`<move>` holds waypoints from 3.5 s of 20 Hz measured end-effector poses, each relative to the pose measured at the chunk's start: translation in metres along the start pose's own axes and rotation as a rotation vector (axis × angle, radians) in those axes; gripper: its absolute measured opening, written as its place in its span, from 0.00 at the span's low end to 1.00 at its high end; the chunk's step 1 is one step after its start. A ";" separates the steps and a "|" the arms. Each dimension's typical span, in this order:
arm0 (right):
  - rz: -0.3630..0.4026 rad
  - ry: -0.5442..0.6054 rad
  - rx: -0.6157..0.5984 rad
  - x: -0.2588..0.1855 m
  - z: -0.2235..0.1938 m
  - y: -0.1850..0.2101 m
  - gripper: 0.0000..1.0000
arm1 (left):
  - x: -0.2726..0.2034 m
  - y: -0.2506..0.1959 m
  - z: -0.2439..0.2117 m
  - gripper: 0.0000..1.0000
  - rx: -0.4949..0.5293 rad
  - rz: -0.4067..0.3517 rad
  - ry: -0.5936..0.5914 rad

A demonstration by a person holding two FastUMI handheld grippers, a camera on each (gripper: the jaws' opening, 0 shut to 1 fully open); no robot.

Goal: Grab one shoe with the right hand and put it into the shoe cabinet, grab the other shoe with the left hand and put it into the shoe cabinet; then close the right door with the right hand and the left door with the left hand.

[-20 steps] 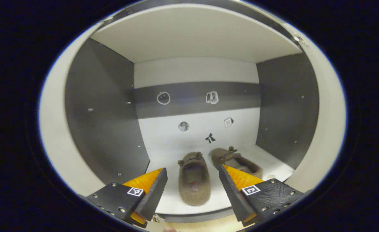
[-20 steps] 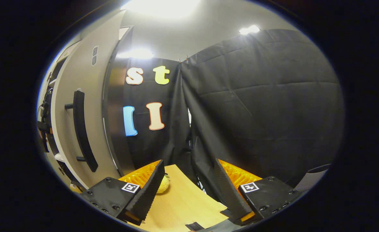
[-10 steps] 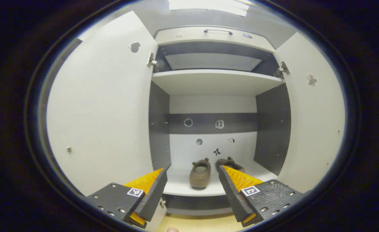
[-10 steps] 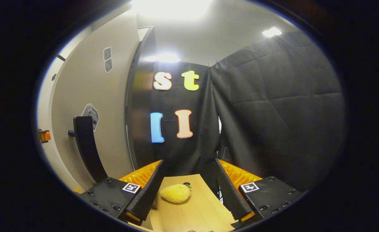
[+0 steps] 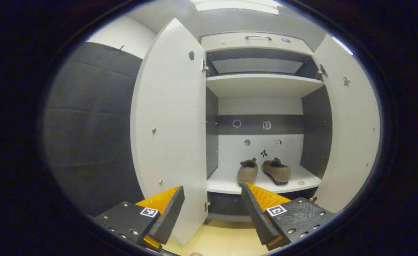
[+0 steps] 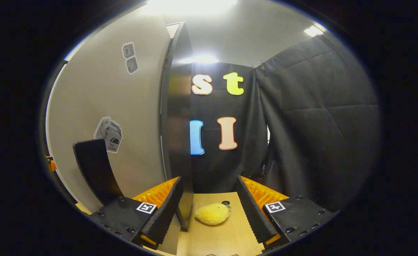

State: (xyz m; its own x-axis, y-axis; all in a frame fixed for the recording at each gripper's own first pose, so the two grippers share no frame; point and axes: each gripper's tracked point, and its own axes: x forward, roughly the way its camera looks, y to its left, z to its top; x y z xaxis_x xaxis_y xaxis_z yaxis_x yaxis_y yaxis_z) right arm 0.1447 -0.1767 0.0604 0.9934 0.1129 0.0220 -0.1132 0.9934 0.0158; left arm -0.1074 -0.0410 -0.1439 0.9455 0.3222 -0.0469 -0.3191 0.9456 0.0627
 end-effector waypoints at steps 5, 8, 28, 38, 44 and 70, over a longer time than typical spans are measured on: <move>0.004 -0.021 -0.012 0.000 0.004 0.017 0.89 | 0.002 0.001 0.004 1.00 -0.039 -0.027 -0.027; 0.012 -0.025 -0.002 -0.002 0.005 0.034 0.89 | 0.009 0.004 0.006 1.00 -0.031 -0.047 -0.023; 0.145 -0.030 -0.167 0.011 -0.005 0.157 0.97 | -0.027 0.056 0.030 1.00 -0.091 -0.188 -0.035; 0.102 0.046 -0.131 0.016 -0.038 0.156 0.97 | -0.032 0.172 0.050 0.93 -0.128 -0.054 -0.078; 0.056 0.128 -0.050 0.018 -0.070 0.159 0.97 | 0.033 0.226 0.069 0.93 -0.081 -0.115 -0.133; -0.047 0.114 0.069 0.010 -0.062 0.119 0.96 | 0.069 0.098 0.048 0.92 -0.205 -0.380 -0.032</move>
State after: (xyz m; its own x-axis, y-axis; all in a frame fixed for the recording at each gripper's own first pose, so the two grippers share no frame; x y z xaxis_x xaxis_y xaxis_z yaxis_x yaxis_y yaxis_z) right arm 0.1429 -0.0560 0.0001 0.9930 0.0711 -0.0939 -0.0634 0.9945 0.0830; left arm -0.0703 0.0718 -0.0929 0.9988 -0.0490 0.0024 0.0488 0.9871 -0.1522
